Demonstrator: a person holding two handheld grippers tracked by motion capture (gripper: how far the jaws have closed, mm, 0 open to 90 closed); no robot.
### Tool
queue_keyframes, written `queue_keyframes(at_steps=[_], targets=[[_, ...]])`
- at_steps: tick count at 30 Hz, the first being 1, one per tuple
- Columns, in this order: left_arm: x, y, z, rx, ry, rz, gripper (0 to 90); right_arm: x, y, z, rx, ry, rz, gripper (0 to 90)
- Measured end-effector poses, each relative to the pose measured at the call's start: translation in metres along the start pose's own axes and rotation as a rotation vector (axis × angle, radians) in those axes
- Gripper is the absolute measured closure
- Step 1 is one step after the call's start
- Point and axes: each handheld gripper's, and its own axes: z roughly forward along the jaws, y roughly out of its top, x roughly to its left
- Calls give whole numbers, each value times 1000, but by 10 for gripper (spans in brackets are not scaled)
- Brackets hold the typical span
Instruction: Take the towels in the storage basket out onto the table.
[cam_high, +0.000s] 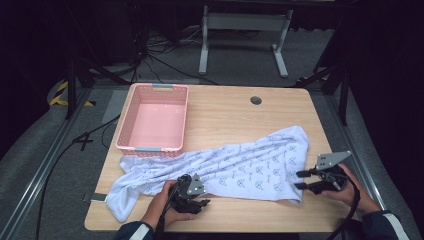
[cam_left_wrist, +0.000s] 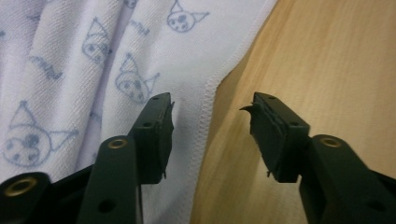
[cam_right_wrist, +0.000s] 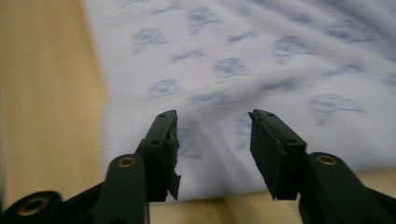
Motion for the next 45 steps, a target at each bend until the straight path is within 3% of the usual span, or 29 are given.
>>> queue_keyframes(at_steps=[1,2,5,9,12,13,15,16,20,21,26,28,31,33,36,37,39,43,45], targets=[[2,1,1,-6,-3,7,557,7,-1,1,17,42,-32,550],[2,1,1,-6,-3,7,591,7,-1,1,17,42,-32,550],[8,2,1,2,14,-14,655,20,-3,3,42,93,-99,511],[17,1,1,9,25,-39,719,29,-9,8,69,75,-108,346],[22,1,0,9,20,-39,722,34,-12,10,74,84,-121,346],[24,0,0,4,10,-41,733,37,-14,16,78,51,-112,376],[26,0,0,7,1,-29,739,38,-15,18,84,37,-127,406],[26,0,0,11,3,-27,742,41,-17,19,72,0,-144,491],[28,2,0,21,5,-14,794,40,-22,12,45,-81,-126,752],[29,3,0,28,6,-1,813,40,-23,10,37,-102,-130,777],[30,7,-2,40,17,19,846,36,-14,-21,-135,-195,-97,838],[31,8,-3,40,28,27,847,34,-10,-24,-148,-210,-92,841],[33,8,-3,56,28,22,847,28,11,-24,-143,-261,-110,847],[35,7,-2,57,31,19,848,17,32,-19,-146,-286,-114,847],[35,7,-2,70,21,5,849,-5,63,-5,-138,-303,-114,847],[36,7,-1,69,16,11,849,-5,63,-5,-138,-303,-114,847],[36,7,0,60,9,13,849,-23,84,12,-115,-303,-95,847],[38,6,-1,60,-4,14,850,-49,108,48,-50,-328,-63,832],[38,6,-1,61,-8,6,850,-57,114,64,-17,-338,-34,740]])
